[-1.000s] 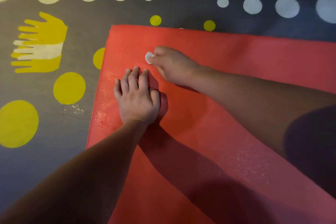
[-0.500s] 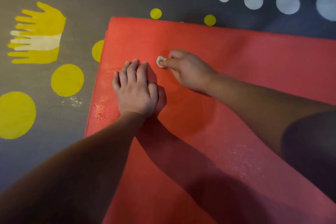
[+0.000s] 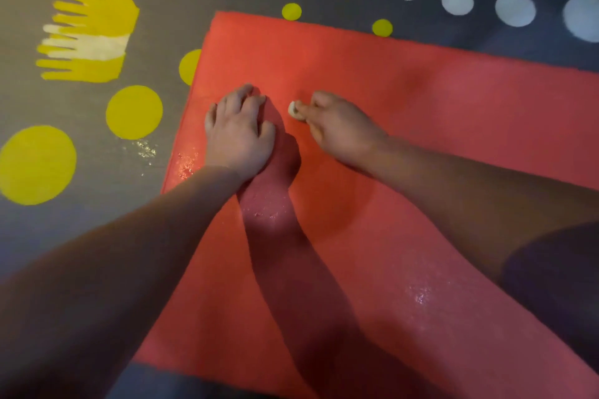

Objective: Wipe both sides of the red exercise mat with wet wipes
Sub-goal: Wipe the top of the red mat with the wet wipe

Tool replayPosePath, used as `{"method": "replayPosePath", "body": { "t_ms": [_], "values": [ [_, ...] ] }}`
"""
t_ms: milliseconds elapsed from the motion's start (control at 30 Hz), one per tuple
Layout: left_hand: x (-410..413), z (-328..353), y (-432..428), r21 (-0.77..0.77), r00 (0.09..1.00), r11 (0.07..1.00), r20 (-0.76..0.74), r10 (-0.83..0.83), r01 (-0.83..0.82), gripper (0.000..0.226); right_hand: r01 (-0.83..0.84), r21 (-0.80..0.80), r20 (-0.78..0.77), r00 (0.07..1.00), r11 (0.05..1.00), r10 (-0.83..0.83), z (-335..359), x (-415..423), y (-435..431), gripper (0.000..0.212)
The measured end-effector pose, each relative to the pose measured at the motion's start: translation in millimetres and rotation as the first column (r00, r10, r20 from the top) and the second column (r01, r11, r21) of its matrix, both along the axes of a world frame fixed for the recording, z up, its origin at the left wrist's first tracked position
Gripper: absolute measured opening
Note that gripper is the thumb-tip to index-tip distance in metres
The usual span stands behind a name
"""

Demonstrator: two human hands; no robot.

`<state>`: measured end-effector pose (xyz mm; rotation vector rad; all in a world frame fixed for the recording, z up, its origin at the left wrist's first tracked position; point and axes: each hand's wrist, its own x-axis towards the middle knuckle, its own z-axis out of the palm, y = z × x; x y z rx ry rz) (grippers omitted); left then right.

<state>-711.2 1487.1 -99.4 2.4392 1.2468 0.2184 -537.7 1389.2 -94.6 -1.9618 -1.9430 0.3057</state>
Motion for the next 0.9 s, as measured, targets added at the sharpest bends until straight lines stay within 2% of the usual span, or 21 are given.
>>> {"method": "replayPosePath", "body": {
  "t_ms": [67,133,200,233,300,367,433,500,533,633,700,900],
  "values": [
    [-15.1,7.6,5.2,0.018,0.998,0.999,-0.042,0.044,-0.044,0.057,0.056,0.039,0.029,0.998,0.998,-0.057,-1.7,10.8,7.7,0.030],
    [-29.8,14.1,4.4,-0.021,0.990,0.995,-0.100,0.097,-0.099,0.056,0.241,0.061,0.024,0.970,0.969,-0.243,0.7,17.4,21.1,0.025],
    [-45.8,18.1,-3.4,-0.053,0.985,0.994,-0.147,0.087,-0.096,0.057,0.373,0.040,0.019,0.927,0.927,-0.374,2.1,12.7,33.0,0.026],
    [-54.9,19.0,-7.2,-0.055,0.985,0.995,-0.157,0.073,-0.082,0.058,0.384,0.025,0.015,0.923,0.923,-0.384,2.4,5.0,36.1,0.027],
    [-73.9,20.8,-13.4,-0.054,0.983,0.996,-0.172,0.064,-0.075,0.057,0.285,0.015,-0.030,0.958,0.958,-0.284,2.3,-20.4,33.1,0.024],
    [-89.6,22.7,-17.7,-0.068,0.978,0.993,-0.190,0.087,-0.102,0.057,0.073,0.036,-0.057,0.996,0.997,-0.070,2.8,-45.8,18.6,0.020],
    [-101.8,25.0,-21.5,-0.086,0.972,0.987,-0.207,0.113,-0.133,0.057,-0.149,0.032,-0.059,0.987,0.988,0.150,7.8,-57.4,1.6,0.018],
    [-113.6,26.6,-26.9,-0.121,0.964,0.981,-0.235,0.122,-0.153,0.059,-0.248,-0.001,-0.044,0.968,0.969,0.248,13.4,-49.1,-0.6,0.020],
    [-119.6,28.0,-30.6,-0.138,0.961,0.978,-0.248,0.121,-0.159,0.061,-0.215,0.001,-0.031,0.976,0.977,0.215,13.8,-40.4,3.4,0.024],
    [-136.8,32.5,-46.7,-0.176,0.957,0.974,-0.277,0.090,-0.142,0.064,0.108,0.063,0.036,0.993,0.992,-0.110,10.5,-10.3,19.6,0.031],
    [-149.3,38.4,-58.0,-0.195,0.951,0.972,-0.303,0.067,-0.131,0.065,0.198,0.047,0.043,0.979,0.979,-0.200,6.8,-10.8,21.6,0.030],
    [-182.5,58.5,-82.7,-0.233,0.941,0.962,-0.332,0.062,-0.145,0.066,-0.061,0.051,-0.068,0.996,0.997,0.064,4.8,-91.9,-30.7,0.018]
  ]
}}
